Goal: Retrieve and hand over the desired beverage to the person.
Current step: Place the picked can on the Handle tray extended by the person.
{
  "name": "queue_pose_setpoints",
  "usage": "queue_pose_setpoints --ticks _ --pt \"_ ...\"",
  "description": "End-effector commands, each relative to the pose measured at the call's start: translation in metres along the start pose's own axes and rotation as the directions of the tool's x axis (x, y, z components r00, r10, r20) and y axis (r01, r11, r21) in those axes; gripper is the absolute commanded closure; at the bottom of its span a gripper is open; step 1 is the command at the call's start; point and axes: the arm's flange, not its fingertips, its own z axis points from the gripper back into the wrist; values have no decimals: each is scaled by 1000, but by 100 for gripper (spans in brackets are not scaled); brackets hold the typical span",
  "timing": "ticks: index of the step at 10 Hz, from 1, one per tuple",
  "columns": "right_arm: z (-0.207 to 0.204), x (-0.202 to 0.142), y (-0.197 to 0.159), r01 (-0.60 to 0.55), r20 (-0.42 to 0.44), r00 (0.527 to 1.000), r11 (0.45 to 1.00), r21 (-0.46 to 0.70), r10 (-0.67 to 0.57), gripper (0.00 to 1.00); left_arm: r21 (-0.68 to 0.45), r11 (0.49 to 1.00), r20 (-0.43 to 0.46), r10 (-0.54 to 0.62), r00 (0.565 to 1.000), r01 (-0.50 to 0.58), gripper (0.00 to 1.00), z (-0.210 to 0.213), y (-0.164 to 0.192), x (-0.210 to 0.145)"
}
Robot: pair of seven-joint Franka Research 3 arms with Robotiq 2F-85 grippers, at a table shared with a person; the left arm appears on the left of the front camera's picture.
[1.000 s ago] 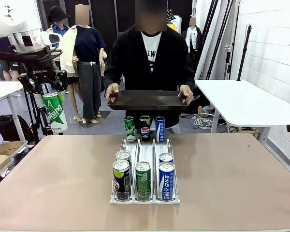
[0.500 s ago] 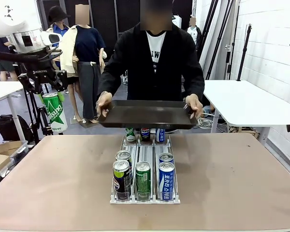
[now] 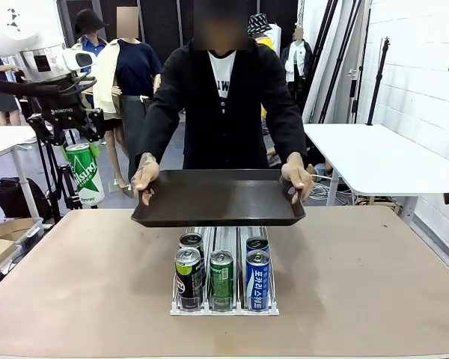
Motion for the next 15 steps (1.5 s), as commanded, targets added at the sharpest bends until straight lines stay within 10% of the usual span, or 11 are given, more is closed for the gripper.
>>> queue_pose_setpoints --ticks 1,15 --pt "-1 1 0 -2 14 1000 1000 8 2 0 -6 1000 -5 -1 1000 1 100 3 0 -1" --pt "-1 1 0 -2 14 1000 1000 8 2 0 -17 977 197 -204 959 211 100 83 -160 -9"
